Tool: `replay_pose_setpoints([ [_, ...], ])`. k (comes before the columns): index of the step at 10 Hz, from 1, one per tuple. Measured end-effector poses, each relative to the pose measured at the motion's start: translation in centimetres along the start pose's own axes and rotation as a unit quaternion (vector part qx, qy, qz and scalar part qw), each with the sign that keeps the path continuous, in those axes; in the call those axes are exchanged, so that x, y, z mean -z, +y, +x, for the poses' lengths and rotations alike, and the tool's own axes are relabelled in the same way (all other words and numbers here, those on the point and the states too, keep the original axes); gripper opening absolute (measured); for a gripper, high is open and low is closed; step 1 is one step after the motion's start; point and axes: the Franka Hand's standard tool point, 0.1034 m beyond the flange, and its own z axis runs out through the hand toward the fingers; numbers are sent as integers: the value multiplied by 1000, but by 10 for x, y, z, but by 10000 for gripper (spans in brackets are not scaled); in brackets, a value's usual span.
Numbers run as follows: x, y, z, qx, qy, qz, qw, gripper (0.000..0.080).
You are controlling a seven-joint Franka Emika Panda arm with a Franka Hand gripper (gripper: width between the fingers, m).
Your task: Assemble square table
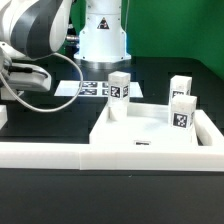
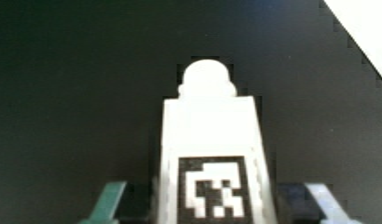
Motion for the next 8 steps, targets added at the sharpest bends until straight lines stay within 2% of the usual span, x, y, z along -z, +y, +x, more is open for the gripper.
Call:
replay_pose_setpoints([
  [2, 53, -22, -26, 18, 15, 1, 1000, 290],
  [3, 73, -32, -40, 25, 27, 5, 999, 290],
  [4, 91, -36, -52, 31, 36, -2, 999, 290],
  [5, 101, -38, -58, 36, 44, -15, 998, 290],
  [8, 97, -37, -55, 35, 47, -14, 998, 290],
])
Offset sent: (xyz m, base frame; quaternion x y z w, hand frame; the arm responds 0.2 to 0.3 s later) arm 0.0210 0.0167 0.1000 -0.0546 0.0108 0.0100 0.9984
